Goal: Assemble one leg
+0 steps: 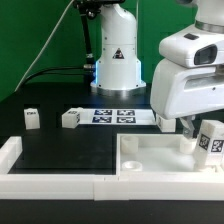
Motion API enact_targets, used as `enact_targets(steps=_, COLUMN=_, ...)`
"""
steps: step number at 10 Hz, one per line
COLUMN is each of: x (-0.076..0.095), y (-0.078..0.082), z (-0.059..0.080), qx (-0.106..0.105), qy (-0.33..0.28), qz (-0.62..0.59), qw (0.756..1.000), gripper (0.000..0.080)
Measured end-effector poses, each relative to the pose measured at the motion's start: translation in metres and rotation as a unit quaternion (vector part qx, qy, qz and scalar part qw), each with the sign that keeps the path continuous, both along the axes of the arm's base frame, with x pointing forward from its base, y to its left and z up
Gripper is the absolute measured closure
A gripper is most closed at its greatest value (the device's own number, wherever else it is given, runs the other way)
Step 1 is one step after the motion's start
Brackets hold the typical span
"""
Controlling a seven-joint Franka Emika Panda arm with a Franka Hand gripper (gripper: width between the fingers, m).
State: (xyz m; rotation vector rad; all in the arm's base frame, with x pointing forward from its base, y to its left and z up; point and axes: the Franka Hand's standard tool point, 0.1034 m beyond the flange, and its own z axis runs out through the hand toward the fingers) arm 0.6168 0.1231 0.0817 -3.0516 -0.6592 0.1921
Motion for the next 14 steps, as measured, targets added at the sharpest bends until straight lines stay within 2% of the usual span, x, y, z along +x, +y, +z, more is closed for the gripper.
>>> enact_targets(steps=1, x=-0.001, y=0.0, z=-0.001, qx=0.0, qy=0.001, qz=0.0, qw=1.0, gripper=0.042)
enact_targets(steps=2, x=0.0, y=-0.001, z=-0.001, qx=-0.001, qy=0.0, qz=0.0, qw=1.0, gripper=0.042)
enact_targets(steps=3, x=0.0, y=-0.002, z=-0.001, qx=-0.001, qy=0.0, qz=-0.002, qw=1.0, gripper=0.0505)
enact_targets(steps=6, x=0.0, y=-0.002, z=-0.001, qx=-0.003, qy=0.0, qz=-0.019, qw=1.0, gripper=0.0505)
enact_targets(steps=8, x=0.0, y=-0.001, z=-0.001, qx=-0.009, qy=0.0, qz=-0.088, qw=0.996, gripper=0.0505)
enact_targets(steps=11, x=-0.004, y=0.003, z=-0.003, qx=-0.016, qy=-0.026, qz=-0.305, qw=0.952, gripper=0.0506)
enact_targets(steps=14, x=-0.004, y=0.008, z=-0.004, qx=-0.027, qy=-0.03, qz=-0.513, qw=0.857, gripper=0.0506)
